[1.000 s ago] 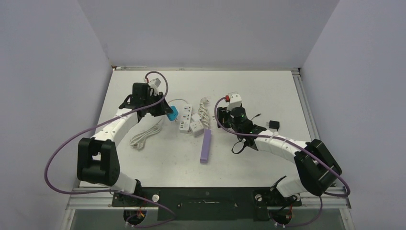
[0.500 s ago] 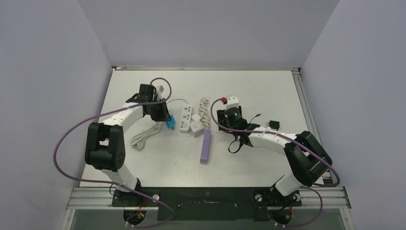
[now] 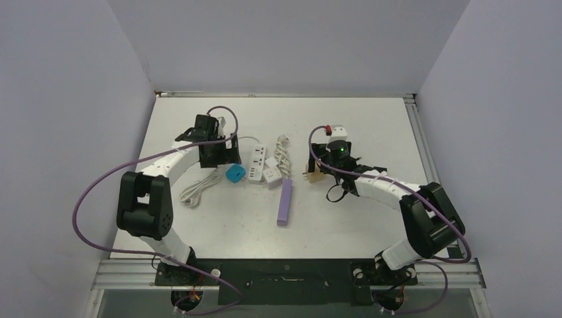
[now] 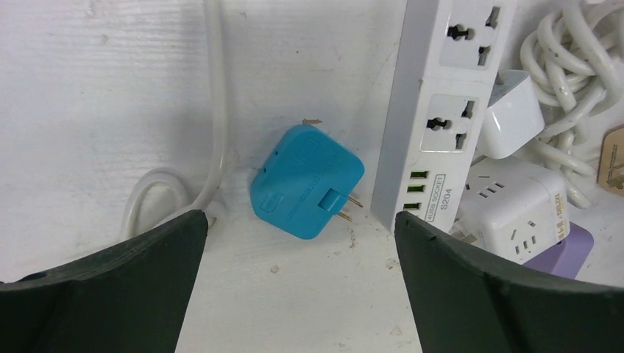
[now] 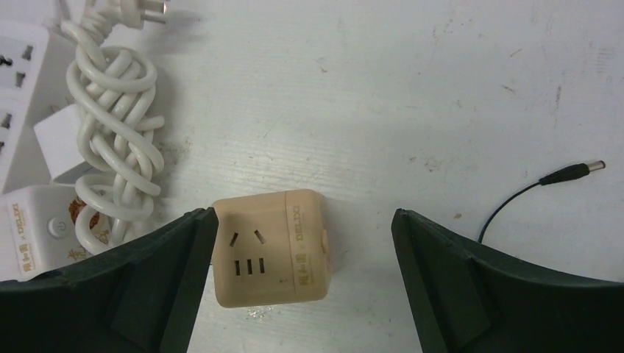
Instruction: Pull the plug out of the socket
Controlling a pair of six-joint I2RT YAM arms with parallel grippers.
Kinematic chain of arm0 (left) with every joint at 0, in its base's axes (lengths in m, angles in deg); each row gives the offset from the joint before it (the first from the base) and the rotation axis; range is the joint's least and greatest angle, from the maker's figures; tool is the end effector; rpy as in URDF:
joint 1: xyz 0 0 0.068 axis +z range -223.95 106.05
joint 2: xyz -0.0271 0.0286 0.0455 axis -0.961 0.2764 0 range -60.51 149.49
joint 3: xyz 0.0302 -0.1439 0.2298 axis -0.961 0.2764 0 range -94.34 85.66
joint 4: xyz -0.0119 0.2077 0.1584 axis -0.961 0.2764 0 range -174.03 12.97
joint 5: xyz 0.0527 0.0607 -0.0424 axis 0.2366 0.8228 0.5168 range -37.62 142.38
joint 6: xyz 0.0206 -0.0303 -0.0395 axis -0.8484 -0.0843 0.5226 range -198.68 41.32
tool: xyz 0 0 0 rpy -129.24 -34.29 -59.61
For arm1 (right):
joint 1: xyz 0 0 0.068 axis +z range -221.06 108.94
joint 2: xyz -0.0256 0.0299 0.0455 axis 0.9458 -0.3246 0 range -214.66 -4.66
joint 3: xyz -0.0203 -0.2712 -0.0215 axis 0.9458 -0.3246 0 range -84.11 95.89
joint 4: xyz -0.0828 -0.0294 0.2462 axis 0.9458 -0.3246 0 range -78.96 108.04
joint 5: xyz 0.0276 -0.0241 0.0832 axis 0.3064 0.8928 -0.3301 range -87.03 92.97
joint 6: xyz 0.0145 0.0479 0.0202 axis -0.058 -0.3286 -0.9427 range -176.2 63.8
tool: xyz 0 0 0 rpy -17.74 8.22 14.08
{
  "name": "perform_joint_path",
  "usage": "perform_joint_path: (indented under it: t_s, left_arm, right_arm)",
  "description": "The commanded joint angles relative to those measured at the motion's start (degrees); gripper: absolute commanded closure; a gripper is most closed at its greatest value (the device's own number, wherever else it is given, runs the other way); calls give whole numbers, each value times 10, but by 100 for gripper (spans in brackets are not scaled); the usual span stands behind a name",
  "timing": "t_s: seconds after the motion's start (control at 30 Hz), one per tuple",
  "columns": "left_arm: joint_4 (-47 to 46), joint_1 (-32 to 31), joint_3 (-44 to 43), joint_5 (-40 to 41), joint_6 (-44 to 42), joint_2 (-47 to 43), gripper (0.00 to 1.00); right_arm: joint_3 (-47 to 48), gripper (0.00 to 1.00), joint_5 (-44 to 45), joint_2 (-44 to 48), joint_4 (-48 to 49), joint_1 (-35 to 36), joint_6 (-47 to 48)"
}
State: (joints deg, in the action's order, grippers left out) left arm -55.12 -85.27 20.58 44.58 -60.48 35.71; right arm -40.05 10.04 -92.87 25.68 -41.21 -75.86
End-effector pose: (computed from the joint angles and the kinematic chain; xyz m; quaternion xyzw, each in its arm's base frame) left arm 0.3363 -0.0721 0.2059 -0.0403 0.9631 -0.1292 0.2326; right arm 0.2772 0.1539 0.1847 -0.0515 0.8903 0.1381 0.4309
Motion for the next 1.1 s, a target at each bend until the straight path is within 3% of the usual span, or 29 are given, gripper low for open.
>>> perform_joint_path:
  t_s: [0.0,0.1,0.33,0.57,0.73,1.07]
  left_arm:
    - [-41,0,0,44,-7,-81,4]
    - [-77,0,22,71,-5,-137,4]
    - [-207,-22,120,240,2,-346,4]
    - [-260,-94,183,372,-76,-483,4]
    - [-260,-136,190,409,-105,-502,4]
    - [-228,-138,166,391,-83,-469,4]
  right_arm:
    - [-1,9,-41,63,18,-40,-25]
    - [-12,10,-47,102,9,-83,-35]
    - [-76,10,23,230,19,-178,-38]
    - [-153,10,109,373,93,-181,11]
    - [-175,10,111,399,114,-181,25]
    - [-166,10,102,392,108,-180,30]
